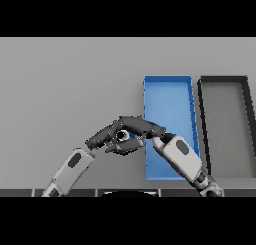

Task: Pick up the blue pipe and place it into the blue bin.

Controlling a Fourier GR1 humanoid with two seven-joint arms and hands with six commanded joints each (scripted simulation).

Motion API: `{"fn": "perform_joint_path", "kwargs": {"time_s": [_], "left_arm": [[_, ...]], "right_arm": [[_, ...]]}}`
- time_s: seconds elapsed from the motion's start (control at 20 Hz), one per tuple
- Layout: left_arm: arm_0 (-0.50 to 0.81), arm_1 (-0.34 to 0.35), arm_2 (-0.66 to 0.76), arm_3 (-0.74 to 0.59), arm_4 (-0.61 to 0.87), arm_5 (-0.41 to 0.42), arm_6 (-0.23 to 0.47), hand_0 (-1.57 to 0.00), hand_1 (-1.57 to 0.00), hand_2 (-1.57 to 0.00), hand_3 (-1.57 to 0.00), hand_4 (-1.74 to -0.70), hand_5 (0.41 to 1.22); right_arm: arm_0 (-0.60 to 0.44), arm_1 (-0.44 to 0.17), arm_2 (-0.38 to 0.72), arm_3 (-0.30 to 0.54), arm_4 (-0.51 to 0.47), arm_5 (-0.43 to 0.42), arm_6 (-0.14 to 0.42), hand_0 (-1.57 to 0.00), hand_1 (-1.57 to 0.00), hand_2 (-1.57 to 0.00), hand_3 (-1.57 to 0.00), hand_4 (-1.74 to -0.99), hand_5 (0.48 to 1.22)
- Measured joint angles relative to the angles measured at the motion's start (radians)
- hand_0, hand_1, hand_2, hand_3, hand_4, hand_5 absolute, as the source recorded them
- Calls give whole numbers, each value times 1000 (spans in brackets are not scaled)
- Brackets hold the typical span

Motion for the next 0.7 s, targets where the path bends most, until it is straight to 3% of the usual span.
{"fn": "perform_joint_path", "kwargs": {"time_s": [0.05, 0.15, 0.3, 0.45, 0.55, 0.7], "left_arm": [[1, 4, 4, -4, 4, 1, 12, -10, -9, -8, -9, -901, 548], [15, -3, -10, -9, -3, 2, 25, -6, -5, -5, -5, -911, 534], [17, 2, -8, -7, 8, -10, 39, -3, -2, -2, -2, -915, 507], [18, -2, -10, -17, 9, -8, 45, -1, -1, -1, -1, -919, 503], [22, -1, -12, -23, 14, -12, 60, 0, 0, 0, 0, -915, 503], [34, 17, -14, -39, 9, -17, 24, 0, 0, 1, 0, -907, 499]], "right_arm": [[-3, -6, -8, -5, -36, -7, 31, -1571, -1571, -1571, -1571, -1491, 1221], [-14, -12, -28, -23, -124, -30, 70, -1571, -1571, -1571, -1571, -1581, 1221], [-100, -37, -88, -48, -259, -79, 175, -1571, -1571, -1571, -1571, -1659, 1221], [-194, -54, -162, -73, -408, -185, 246, -1571, -1571, -1571, -1571, -1699, 1154], [-317, -93, -240, -22, -524, -247, 237, -1571, -1571, -1571, -1571, -1714, 1134], [-436, -171, -311, 46, -530, -292, 182, -1571, -1571, -1571, -1571, -1727, 1113]]}}
